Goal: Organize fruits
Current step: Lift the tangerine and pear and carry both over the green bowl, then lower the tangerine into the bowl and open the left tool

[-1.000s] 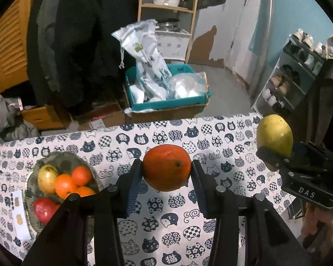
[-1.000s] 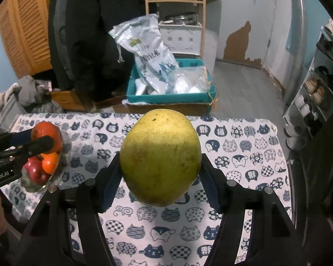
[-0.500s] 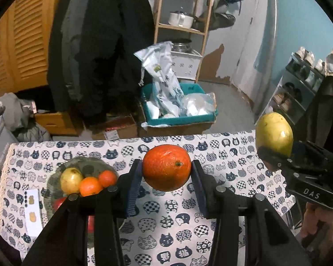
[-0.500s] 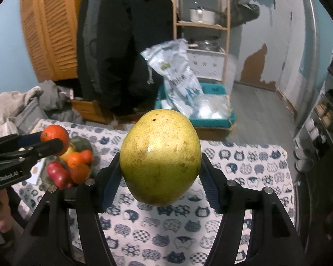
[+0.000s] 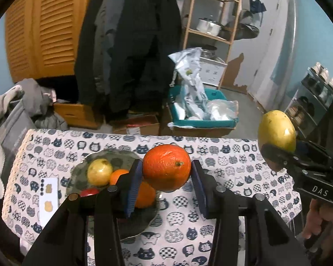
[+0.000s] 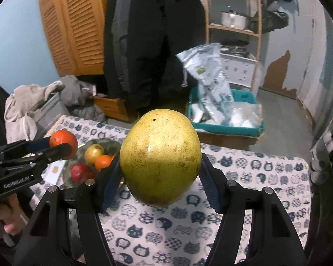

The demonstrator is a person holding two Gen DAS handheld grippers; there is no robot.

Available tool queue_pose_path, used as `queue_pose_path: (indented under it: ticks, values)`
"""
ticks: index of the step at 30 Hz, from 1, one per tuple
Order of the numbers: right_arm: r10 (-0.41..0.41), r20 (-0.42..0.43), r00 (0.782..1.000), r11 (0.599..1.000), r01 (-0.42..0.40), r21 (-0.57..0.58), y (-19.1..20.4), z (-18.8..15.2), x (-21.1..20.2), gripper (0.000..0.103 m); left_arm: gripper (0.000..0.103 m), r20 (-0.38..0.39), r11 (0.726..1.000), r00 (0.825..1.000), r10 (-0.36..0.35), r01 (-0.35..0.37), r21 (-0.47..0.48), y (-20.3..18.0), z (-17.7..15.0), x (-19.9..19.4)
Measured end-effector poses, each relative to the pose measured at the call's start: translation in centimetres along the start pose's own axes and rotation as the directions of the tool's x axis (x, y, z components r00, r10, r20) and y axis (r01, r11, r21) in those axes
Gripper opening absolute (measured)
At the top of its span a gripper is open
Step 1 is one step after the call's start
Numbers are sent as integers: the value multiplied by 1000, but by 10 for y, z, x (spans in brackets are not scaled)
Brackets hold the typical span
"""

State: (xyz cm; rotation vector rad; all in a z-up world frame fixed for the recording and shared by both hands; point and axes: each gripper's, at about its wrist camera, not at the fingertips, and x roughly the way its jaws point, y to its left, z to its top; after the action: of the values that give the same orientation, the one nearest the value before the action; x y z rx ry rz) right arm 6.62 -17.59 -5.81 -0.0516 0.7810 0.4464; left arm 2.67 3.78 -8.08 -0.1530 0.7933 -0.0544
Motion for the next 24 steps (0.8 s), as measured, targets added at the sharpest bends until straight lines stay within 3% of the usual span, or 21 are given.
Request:
queue_pose_path:
  ticks: [9, 24]
  values:
    - [46, -33, 998, 997, -48, -56, 50, 13, 31, 66, 45, -20, 996, 998, 58, -59, -60, 47, -11, -1]
    - [125, -141, 982, 985, -140, -103, 122, 16, 97, 66, 45, -145, 981, 984, 107, -128, -145, 122, -49, 31]
